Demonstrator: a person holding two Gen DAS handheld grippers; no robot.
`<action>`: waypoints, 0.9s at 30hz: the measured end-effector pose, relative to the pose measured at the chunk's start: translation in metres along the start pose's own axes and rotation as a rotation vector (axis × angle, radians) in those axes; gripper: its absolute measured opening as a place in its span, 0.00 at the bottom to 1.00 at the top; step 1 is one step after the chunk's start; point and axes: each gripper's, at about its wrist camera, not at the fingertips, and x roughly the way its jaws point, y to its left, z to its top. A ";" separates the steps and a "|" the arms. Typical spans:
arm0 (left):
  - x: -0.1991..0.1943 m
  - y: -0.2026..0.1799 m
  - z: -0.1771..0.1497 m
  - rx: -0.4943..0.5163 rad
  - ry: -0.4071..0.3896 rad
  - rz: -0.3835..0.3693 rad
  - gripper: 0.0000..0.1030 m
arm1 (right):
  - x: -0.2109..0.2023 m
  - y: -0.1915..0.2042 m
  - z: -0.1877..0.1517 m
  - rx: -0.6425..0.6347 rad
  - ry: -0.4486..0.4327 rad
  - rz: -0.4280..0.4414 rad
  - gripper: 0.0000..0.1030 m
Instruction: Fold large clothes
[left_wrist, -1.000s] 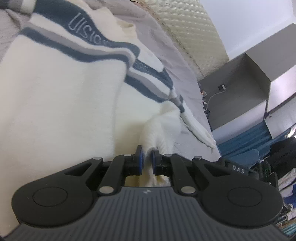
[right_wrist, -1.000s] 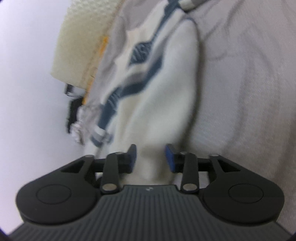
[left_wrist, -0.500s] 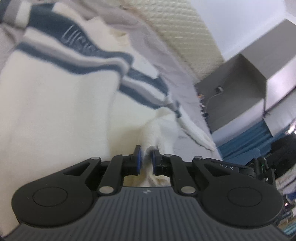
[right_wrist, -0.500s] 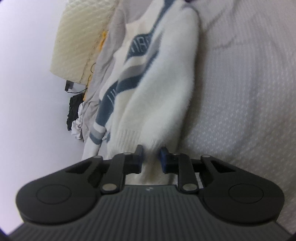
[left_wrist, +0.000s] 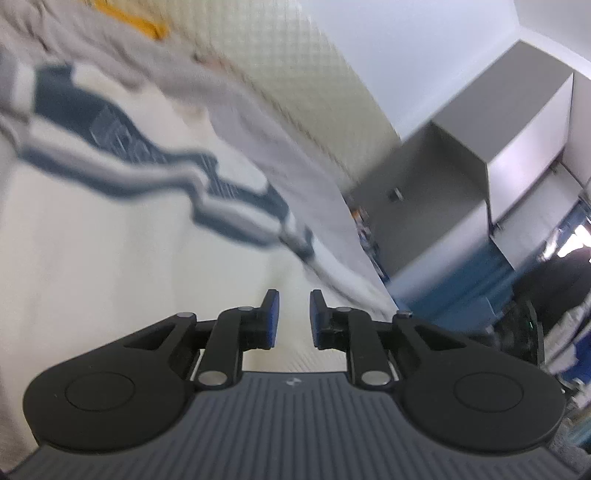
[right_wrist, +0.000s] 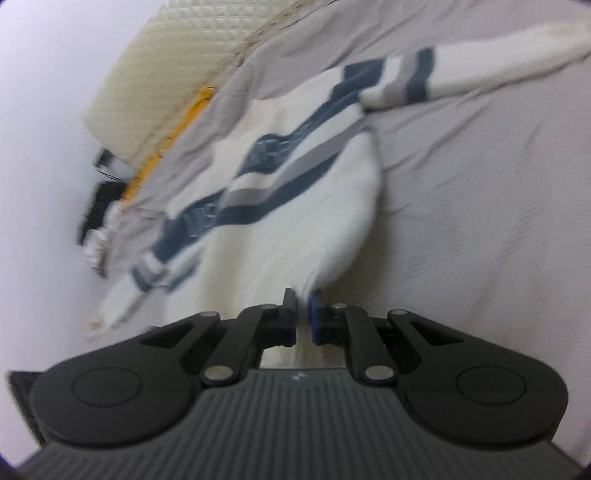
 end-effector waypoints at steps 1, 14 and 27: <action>-0.009 0.004 0.006 -0.015 -0.027 0.017 0.21 | -0.004 -0.002 0.001 -0.012 -0.005 -0.035 0.09; -0.067 0.086 0.022 -0.319 0.071 0.420 0.21 | 0.040 -0.057 -0.011 0.118 0.112 -0.323 0.09; -0.055 0.116 0.006 -0.468 0.124 0.496 0.36 | 0.026 -0.019 -0.020 -0.066 -0.038 -0.340 0.41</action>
